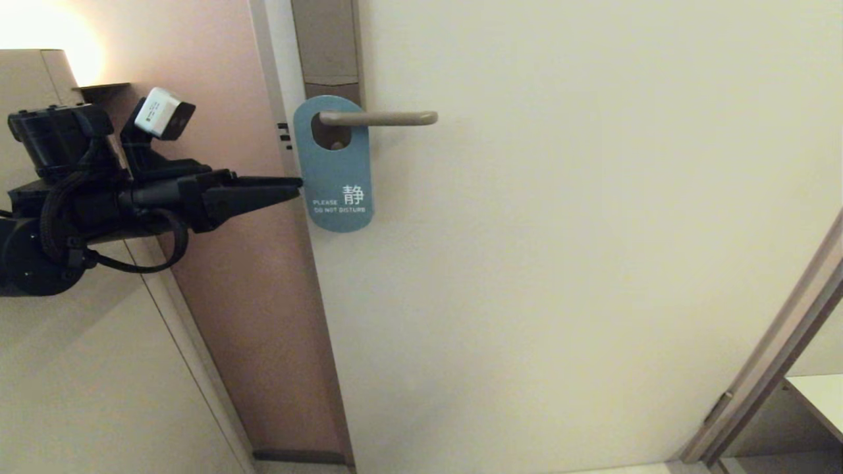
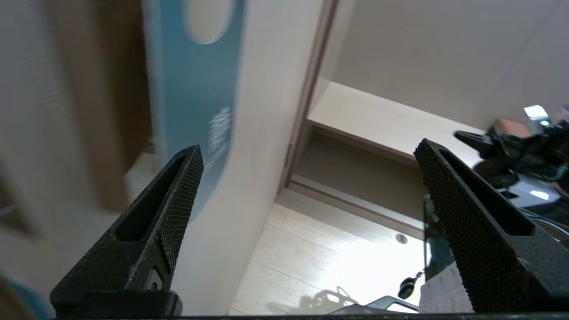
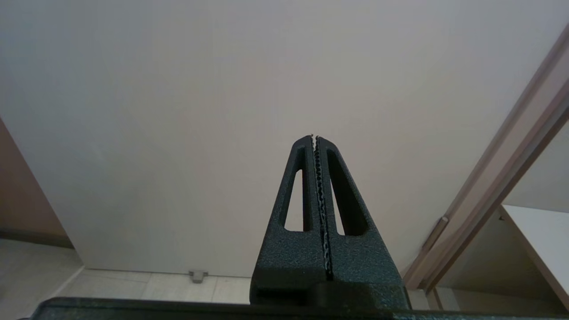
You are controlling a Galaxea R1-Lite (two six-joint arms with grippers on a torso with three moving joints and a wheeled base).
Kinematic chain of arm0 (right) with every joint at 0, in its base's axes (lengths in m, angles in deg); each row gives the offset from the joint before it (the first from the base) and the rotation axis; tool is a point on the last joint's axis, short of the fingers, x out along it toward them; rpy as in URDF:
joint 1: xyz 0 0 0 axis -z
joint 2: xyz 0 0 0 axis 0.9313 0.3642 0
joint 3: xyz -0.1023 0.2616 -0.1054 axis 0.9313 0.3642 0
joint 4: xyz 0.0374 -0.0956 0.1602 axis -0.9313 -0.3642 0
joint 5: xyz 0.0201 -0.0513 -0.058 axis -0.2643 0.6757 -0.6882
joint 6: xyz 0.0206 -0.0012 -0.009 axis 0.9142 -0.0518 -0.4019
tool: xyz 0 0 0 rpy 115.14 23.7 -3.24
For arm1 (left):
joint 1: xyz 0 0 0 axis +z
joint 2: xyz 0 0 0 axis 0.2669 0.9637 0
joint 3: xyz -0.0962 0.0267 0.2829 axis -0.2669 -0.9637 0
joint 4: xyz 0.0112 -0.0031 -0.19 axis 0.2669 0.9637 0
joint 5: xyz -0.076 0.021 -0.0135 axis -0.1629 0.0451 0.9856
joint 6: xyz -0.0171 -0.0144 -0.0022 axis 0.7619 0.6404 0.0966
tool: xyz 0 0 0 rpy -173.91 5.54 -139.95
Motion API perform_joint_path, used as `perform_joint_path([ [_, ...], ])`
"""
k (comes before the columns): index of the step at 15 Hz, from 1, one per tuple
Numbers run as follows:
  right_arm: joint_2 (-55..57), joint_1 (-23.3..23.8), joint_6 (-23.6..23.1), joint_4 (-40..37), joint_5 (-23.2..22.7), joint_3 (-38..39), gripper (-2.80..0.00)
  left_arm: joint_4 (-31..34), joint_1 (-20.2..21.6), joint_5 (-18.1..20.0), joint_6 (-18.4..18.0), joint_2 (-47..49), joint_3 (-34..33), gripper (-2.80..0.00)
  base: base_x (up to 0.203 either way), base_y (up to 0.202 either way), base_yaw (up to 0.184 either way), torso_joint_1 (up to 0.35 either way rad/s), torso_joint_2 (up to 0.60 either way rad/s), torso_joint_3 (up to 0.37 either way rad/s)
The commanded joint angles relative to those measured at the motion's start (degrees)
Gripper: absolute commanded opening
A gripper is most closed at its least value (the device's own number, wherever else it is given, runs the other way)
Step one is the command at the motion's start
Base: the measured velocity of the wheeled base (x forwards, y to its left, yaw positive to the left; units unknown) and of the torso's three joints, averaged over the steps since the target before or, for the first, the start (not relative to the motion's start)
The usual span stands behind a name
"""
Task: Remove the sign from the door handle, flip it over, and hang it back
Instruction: Take down the sign
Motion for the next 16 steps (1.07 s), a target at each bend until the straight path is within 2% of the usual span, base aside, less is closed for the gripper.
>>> perform_joint_path([
  [1, 0.0, 0.0, -0.1, 0.0, 0.0, 0.0, -2.80, -0.2, 1.3, 0.3, 0.0, -0.1, 0.0, 0.00, 0.000, 0.000, 0.000, 0.000, 0.00, 0.000],
  [4, 0.0, 0.0, -0.1, 0.0, 0.0, 0.0, -2.80, -0.2, 2.5, 0.2, 0.0, -0.1, -0.1, 0.00, 0.000, 0.000, 0.000, 0.000, 0.00, 0.000],
  [9, 0.0, 0.0, -0.1, 0.0, 0.0, 0.0, -2.80, -0.3, 2.1, -0.4, -0.4, 2.7, 0.6, 0.00, 0.000, 0.000, 0.000, 0.000, 0.00, 0.000],
  [16, 0.0, 0.0, -0.1, 0.0, 0.0, 0.0, -2.80, -0.4, 1.8, -0.2, -0.5, 7.9, 5.3, 0.00, 0.000, 0.000, 0.000, 0.000, 0.00, 0.000],
])
